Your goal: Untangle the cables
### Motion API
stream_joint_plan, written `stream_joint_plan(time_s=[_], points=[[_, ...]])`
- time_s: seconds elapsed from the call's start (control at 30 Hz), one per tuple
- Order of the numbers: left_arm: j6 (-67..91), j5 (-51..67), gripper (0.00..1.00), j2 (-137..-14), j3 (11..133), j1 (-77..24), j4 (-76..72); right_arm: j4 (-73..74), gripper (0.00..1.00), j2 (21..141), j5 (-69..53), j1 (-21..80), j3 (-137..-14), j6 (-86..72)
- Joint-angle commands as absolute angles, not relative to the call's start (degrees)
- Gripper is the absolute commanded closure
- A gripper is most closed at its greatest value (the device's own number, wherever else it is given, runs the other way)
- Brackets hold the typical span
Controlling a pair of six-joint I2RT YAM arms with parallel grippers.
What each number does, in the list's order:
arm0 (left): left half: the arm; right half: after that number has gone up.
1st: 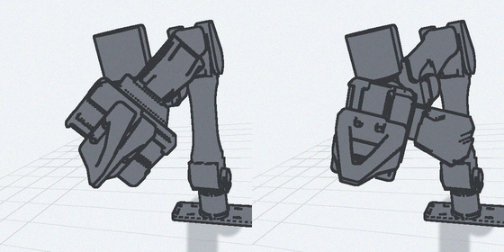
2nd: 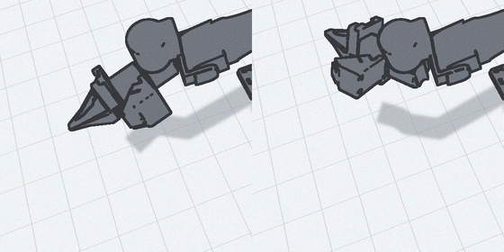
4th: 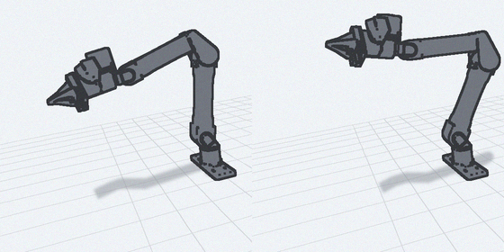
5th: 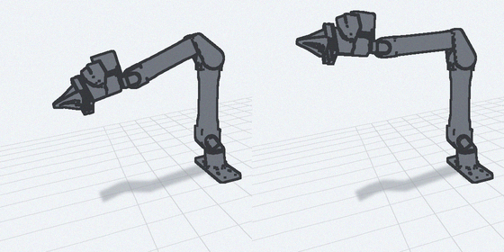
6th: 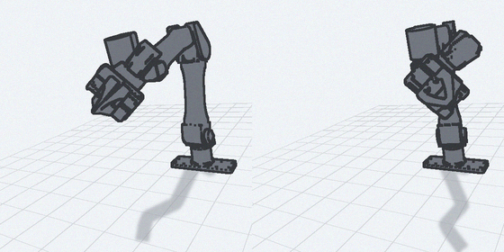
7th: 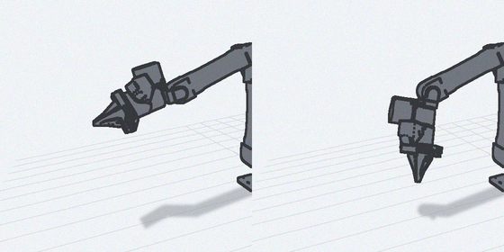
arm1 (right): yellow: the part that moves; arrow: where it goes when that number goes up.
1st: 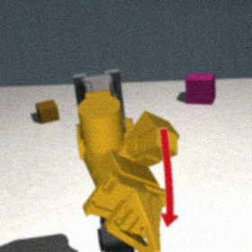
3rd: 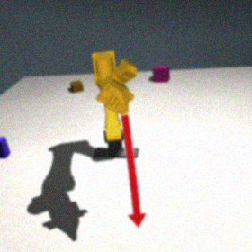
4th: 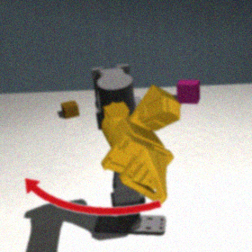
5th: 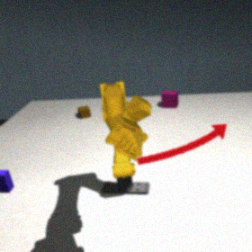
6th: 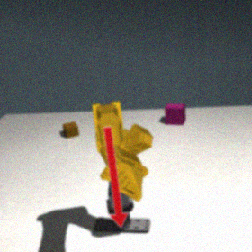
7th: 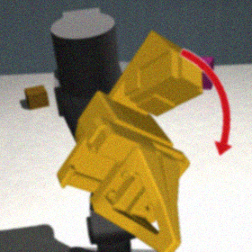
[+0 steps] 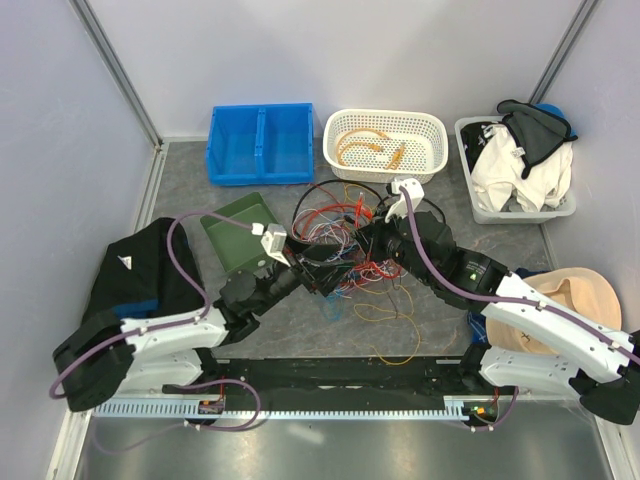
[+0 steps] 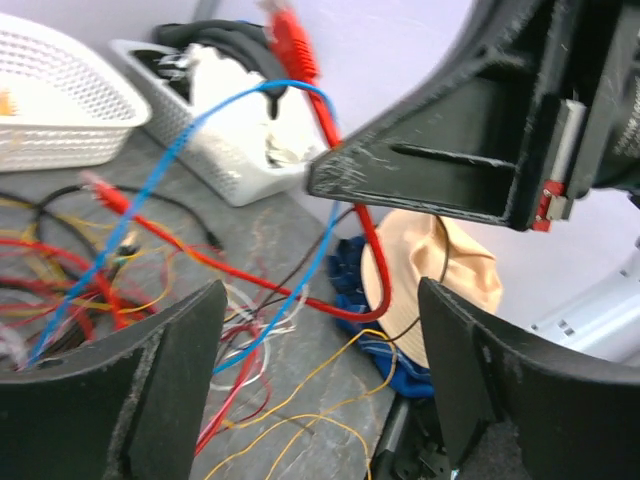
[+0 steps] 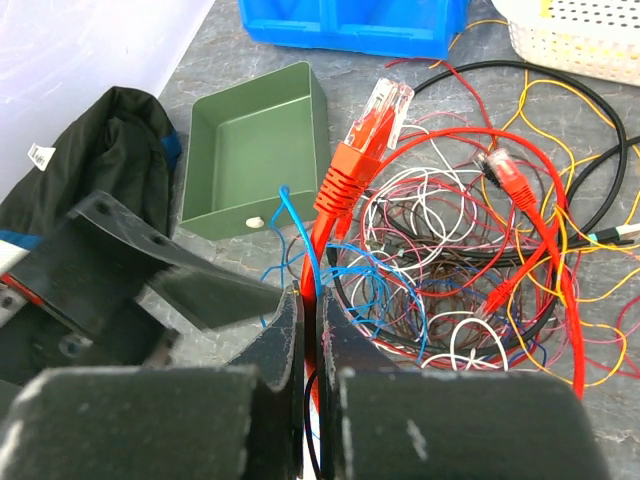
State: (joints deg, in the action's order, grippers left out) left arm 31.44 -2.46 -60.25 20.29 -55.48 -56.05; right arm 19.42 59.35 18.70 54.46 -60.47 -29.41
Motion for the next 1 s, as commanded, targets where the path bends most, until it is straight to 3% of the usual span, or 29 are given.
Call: stream_joint_plan(time_s=[0.0, 0.37, 0.47, 0.5, 0.57, 0.6, 0.63, 0.7, 0.83, 0.97], points=[[34.36, 5.00, 0.20, -67.58, 23.02, -55.72, -73.37, 17.23, 1.00, 58.71, 17.67, 54.14, -62.40, -31.11], [40.16, 7.74, 0.30, -79.01, 28.12, -55.81, -79.45, 16.96, 1.00, 57.92, 17.58, 53.88, -60.82, -31.20], [40.78, 8.17, 0.42, -80.94, 29.18, -55.81, -80.86, 16.96, 1.00, 57.74, 18.10, 53.70, -60.47, -31.03], [40.96, 8.00, 0.53, -81.12, 29.27, -55.81, -80.77, 16.96, 1.00, 57.74, 18.11, 53.61, -60.47, -30.94], [40.61, 7.65, 0.67, -81.12, 29.53, -55.81, -80.07, 16.96, 1.00, 57.48, 18.28, 53.44, -60.21, -30.76], [40.26, 7.30, 0.89, -80.86, 29.53, -55.81, -79.37, 17.40, 0.89, 57.39, 18.54, 53.44, -60.21, -30.50], [39.04, 6.86, 0.98, -79.12, 29.62, -55.72, -77.28, 17.66, 0.76, 56.87, 18.98, 53.35, -60.12, -30.32], [36.40, 3.35, 0.98, -76.13, 30.58, -55.81, -64.04, 19.41, 0.41, 56.34, 22.14, 53.44, -60.12, -29.89], [30.69, -8.15, 0.98, -67.60, 37.42, -55.64, -35.29, 22.85, 0.15, 52.57, 30.92, 53.44, -59.86, -28.92], [27.42, -17.20, 0.98, -64.34, 45.68, -55.20, -12.79, 23.12, 0.09, 49.40, 35.94, 53.44, -57.84, -27.86]])
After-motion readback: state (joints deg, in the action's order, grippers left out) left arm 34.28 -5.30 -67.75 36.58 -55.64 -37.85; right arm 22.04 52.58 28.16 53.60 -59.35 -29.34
